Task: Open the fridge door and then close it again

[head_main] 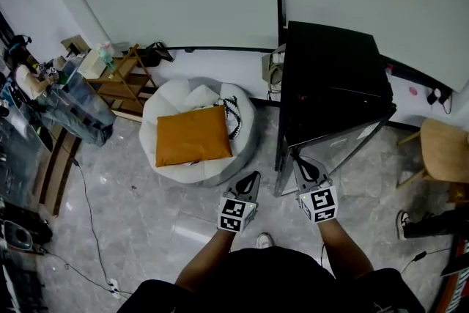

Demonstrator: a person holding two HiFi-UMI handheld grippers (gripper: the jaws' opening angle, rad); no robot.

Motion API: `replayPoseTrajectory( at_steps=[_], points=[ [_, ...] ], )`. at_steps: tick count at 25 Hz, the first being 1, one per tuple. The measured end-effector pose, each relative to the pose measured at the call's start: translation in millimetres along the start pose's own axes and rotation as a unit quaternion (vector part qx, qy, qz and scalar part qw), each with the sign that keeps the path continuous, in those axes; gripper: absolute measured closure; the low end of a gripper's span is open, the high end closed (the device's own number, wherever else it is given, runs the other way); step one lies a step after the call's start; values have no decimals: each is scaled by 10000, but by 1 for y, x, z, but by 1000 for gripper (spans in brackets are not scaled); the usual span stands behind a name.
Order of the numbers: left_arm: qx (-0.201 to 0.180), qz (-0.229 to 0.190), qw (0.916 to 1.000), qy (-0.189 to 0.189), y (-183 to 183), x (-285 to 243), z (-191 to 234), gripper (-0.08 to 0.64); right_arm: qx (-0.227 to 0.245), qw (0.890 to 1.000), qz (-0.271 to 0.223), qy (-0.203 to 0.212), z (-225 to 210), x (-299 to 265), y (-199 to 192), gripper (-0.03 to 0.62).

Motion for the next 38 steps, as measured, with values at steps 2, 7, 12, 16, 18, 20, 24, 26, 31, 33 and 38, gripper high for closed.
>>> replayPoseTrajectory(
  at_steps=[2, 7, 12, 16, 18, 20, 24, 26, 31, 33, 38],
  points=[
    [-12, -45, 10000, -56, 1, -2, 1, 538, 6, 10000, -8, -2, -2, -5, 1, 572],
    [-45, -91, 9999, -45, 6, -6, 6, 538, 92, 9999, -75, -45, -6, -16, 2, 572],
    [-33, -123, 9999, -58, 9, -10, 9, 538, 104, 9997, -191, -83, -12, -31, 4, 572],
    [-26, -3, 10000, 10, 4, -14, 11, 538, 112, 9997, -184, -121, -15, -42, 6, 572],
    [18, 59, 9999, 104, 3, -15, 14, 538, 137, 9996, -192, -145, -17, -47, 8, 572],
    [57, 76, 9998, 153, 3, -16, 18, 538, 170, 9995, -218, -181, -19, -52, 9, 572],
    [80, 67, 9998, 183, 3, -17, 25, 538, 363, 9985, -289, -287, -23, -63, 11, 572],
    [116, 71, 9997, 198, 1, -17, 27, 538, 394, 9983, -297, -305, -25, -67, 11, 572],
    [171, 142, 9995, 202, -5, -17, 34, 538, 303, 9985, -294, -342, -28, -76, 13, 572],
    [153, 143, 9996, 195, -5, -18, 35, 538, 280, 9985, -291, -359, -30, -80, 15, 572],
    [146, 106, 9997, 181, -2, -21, 36, 538, 211, 9987, -305, -351, -35, -88, 16, 572]
  ],
)
Point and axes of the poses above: the fingertips, and each gripper's own axes: x backward along the fingers, z to its left, y out of its top, the point moved 10 cm from there along x, backward along the fingers, and after that the axes turned 7 degrees about z, right-handed, at the moved point
